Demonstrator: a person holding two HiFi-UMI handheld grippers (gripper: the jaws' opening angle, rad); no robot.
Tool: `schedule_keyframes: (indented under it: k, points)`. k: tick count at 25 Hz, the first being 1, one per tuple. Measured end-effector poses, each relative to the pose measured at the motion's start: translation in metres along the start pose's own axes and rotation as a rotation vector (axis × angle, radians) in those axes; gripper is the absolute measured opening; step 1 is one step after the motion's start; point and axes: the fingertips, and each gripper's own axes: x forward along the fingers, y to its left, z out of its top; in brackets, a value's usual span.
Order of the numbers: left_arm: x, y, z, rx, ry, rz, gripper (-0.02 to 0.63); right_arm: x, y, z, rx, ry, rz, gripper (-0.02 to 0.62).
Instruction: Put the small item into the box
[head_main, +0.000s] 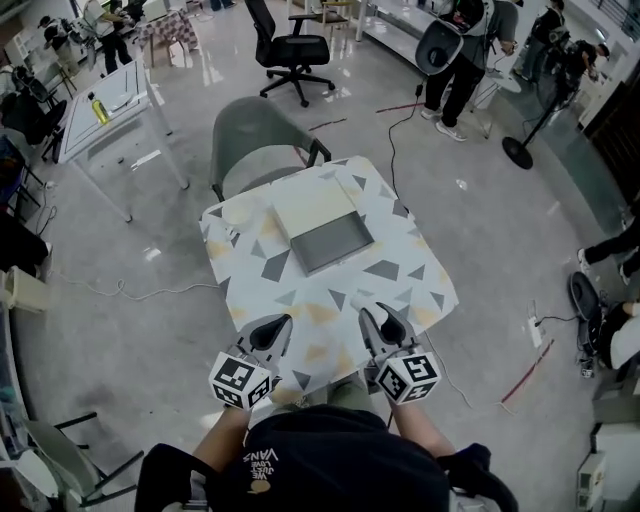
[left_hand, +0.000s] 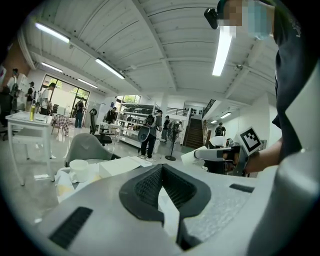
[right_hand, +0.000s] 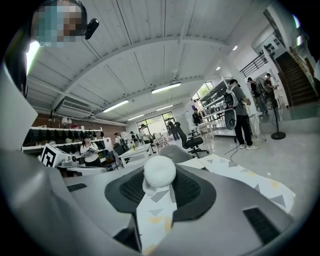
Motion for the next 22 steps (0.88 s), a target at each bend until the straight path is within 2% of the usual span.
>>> schedule_keyframes:
  k: [11, 22]
  points:
    - [0.037, 0.022, 0.008, -0.062, -0.037, 0.174, 0.006, 0.076, -0.033, 0.023, -0.06, 0.067, 0.171, 0.129]
    - [0.069, 0.033, 0.001, -0.098, -0.042, 0.27, 0.006, 0.139, -0.068, 0.014, -0.151, 0.149, 0.261, 0.129]
